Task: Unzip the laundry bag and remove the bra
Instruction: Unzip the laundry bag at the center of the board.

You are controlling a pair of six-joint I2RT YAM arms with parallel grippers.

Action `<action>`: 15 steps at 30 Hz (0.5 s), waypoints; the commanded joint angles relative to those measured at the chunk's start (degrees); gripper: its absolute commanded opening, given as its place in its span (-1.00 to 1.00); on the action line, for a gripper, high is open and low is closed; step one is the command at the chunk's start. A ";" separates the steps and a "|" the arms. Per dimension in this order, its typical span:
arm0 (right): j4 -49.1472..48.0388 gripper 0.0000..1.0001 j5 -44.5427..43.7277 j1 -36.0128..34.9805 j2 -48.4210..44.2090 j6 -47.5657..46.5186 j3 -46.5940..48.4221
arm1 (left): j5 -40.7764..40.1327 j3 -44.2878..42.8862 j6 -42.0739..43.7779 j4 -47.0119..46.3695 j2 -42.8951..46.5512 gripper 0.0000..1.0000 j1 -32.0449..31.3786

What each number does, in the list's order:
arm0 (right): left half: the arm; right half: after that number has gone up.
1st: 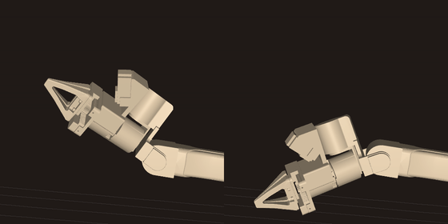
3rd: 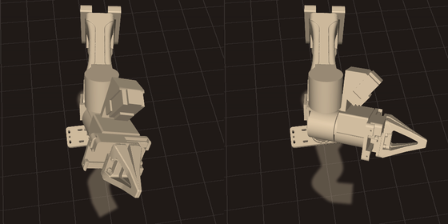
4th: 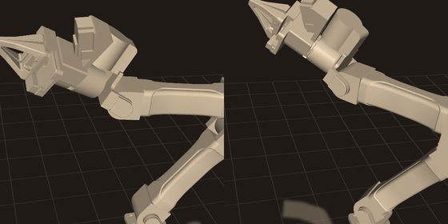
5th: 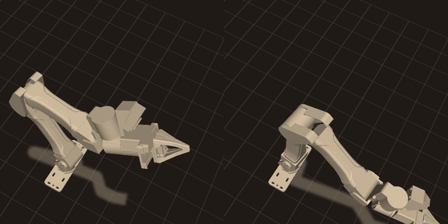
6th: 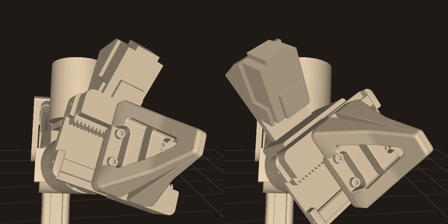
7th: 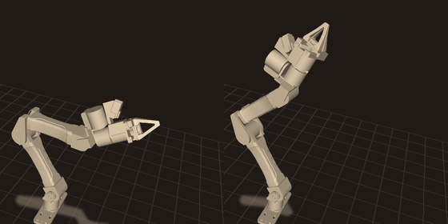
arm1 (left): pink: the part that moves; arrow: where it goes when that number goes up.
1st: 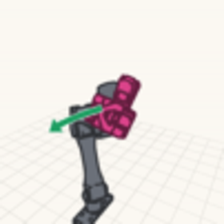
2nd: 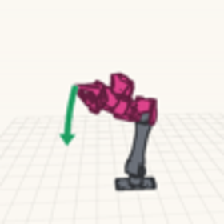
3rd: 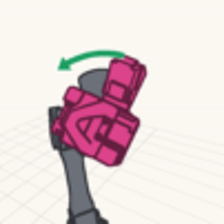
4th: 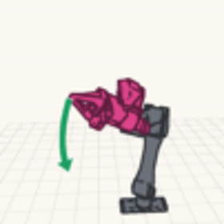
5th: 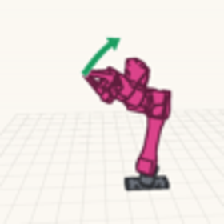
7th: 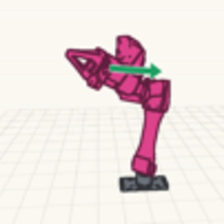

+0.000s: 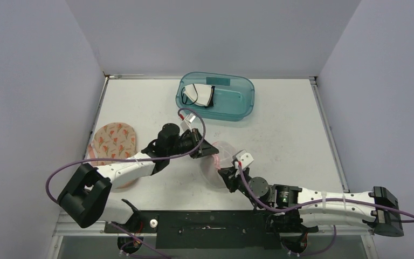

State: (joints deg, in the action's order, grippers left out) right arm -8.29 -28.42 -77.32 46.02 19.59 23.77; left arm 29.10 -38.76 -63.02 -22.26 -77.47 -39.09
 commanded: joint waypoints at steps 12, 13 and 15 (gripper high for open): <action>-8.81 -0.89 -1.55 -0.60 5.06 4.09 -1.18 | -10.87 6.62 2.21 13.33 12.31 0.36 0.12; -8.90 -0.90 -1.51 -0.63 5.38 4.05 -1.12 | -12.45 6.78 2.15 16.33 14.19 0.46 -0.10; -9.17 -0.89 -1.48 -0.65 5.84 4.02 -0.96 | -15.31 7.42 1.68 21.26 18.43 0.59 -1.00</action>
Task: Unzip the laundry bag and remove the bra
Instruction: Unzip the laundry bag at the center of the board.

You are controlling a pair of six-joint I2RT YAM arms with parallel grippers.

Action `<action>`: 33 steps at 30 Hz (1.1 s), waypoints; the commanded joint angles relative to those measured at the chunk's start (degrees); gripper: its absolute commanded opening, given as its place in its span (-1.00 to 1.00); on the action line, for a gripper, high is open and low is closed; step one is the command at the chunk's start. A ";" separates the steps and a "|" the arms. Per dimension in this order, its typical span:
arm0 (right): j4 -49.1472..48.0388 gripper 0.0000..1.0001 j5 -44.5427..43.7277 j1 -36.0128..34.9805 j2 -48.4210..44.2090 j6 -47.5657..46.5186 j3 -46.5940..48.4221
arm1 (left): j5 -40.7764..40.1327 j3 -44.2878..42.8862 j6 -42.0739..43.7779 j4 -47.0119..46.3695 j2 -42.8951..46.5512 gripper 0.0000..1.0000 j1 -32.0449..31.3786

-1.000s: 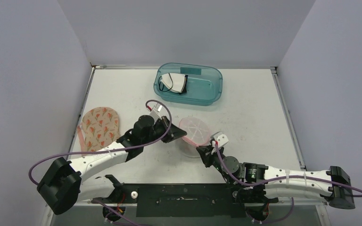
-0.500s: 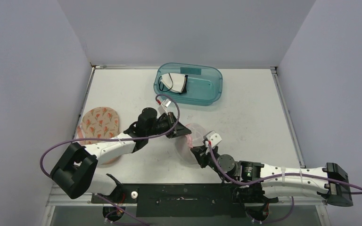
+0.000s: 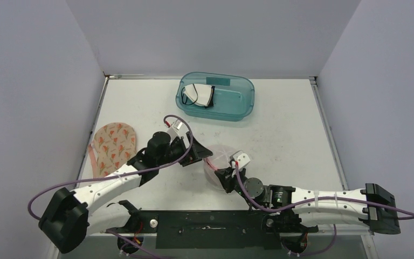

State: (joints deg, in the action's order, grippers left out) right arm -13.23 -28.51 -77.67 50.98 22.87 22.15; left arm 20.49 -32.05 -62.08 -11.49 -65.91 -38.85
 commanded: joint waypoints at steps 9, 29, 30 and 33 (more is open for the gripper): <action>-4.67 -0.90 -1.41 -0.47 3.01 0.39 0.74 | -17.71 3.66 -7.52 15.45 16.51 0.68 -9.61; -7.07 -0.90 -0.23 -0.80 4.39 1.91 -1.11 | -22.71 5.31 -21.70 -1.89 7.96 0.22 -12.93; -7.11 -0.90 -0.23 -0.81 4.33 1.89 -1.06 | -22.64 5.66 -21.74 -2.55 7.87 0.12 -12.96; -7.16 -0.90 -0.34 -0.90 4.32 1.95 -1.31 | -23.70 6.36 -21.68 -3.19 7.64 -0.19 -12.91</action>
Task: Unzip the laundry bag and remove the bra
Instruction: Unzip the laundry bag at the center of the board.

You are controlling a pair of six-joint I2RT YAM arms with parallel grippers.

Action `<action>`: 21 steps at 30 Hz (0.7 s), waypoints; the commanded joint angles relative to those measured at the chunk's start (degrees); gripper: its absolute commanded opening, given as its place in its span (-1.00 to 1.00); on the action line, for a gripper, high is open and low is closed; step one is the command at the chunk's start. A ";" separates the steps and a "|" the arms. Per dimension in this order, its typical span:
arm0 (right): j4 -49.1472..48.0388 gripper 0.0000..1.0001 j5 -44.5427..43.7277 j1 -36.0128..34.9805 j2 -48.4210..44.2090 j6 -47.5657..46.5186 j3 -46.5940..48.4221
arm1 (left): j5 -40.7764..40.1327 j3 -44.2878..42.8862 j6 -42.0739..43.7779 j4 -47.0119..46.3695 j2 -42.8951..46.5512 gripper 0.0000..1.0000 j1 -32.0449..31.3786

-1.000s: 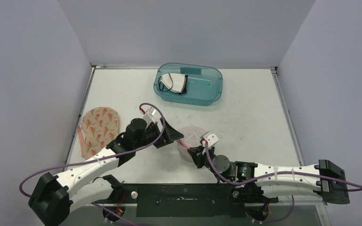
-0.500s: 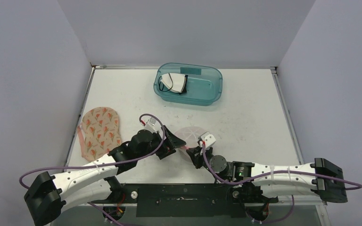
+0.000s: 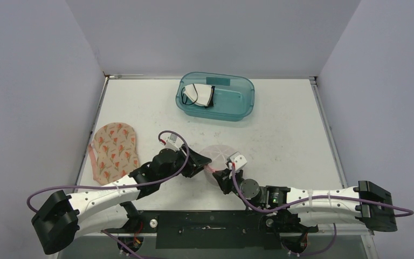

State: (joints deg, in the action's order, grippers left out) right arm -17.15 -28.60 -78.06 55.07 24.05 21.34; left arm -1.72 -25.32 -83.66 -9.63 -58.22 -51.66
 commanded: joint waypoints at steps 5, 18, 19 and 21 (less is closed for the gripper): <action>-2.52 -0.90 -0.89 -0.60 -0.58 0.73 -1.13 | -1.91 -0.43 1.45 -5.45 -1.05 -0.74 0.90; 5.40 -0.90 -6.39 -0.51 -9.00 -0.14 -1.64 | 5.48 -0.68 7.08 -10.17 -4.28 -1.00 5.98; 6.16 -0.89 -6.98 -0.44 -9.61 -0.15 -1.68 | 6.67 -0.69 7.55 -10.59 -4.27 -1.00 6.55; 7.63 -0.90 -8.15 -0.26 -10.74 0.00 -1.79 | 8.84 -0.61 8.26 -10.84 -4.28 -1.00 7.80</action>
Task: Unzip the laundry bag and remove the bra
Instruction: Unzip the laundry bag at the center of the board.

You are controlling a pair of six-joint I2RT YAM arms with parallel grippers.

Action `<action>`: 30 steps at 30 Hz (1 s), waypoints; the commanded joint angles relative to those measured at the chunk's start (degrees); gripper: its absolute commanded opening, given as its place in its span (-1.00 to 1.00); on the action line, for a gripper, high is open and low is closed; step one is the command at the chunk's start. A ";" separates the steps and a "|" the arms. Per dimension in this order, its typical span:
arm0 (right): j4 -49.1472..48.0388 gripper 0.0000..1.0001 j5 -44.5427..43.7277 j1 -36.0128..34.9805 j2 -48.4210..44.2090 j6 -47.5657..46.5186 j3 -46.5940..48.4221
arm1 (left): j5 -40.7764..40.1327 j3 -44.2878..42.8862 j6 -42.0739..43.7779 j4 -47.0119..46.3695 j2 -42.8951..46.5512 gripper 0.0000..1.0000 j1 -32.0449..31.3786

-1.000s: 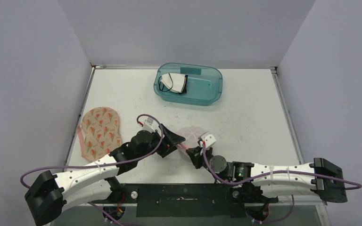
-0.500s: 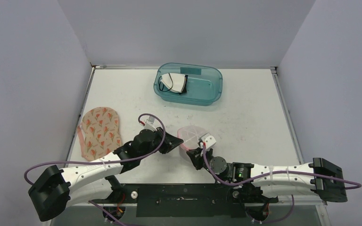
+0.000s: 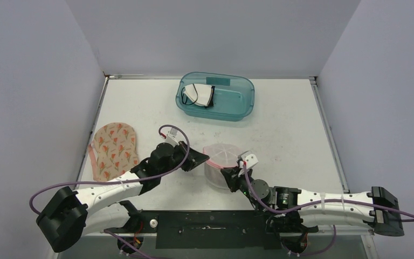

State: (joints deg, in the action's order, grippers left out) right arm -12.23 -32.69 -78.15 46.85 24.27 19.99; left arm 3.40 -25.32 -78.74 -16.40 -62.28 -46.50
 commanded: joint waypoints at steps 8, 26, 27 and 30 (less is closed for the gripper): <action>6.03 -0.90 -6.15 0.72 -5.06 1.21 -1.17 | 8.55 -0.67 6.12 -4.00 0.80 -1.00 5.44; 2.51 -0.89 0.56 -1.21 -6.17 -5.19 6.10 | 32.59 -19.13 12.57 -9.92 -14.74 -1.00 10.29; 2.14 -0.90 0.44 -1.28 -5.52 -5.16 5.95 | 32.54 -18.20 12.17 -11.25 -15.67 -1.00 10.29; 1.53 -0.90 -0.01 -1.39 -3.67 -4.50 5.11 | 30.59 -14.40 11.81 -13.05 -16.76 -1.00 10.50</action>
State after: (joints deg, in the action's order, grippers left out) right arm -7.22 -32.93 -78.98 41.10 19.90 23.92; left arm 31.53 -43.07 -66.85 -23.70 -77.28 -36.38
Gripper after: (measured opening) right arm 0.062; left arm 0.025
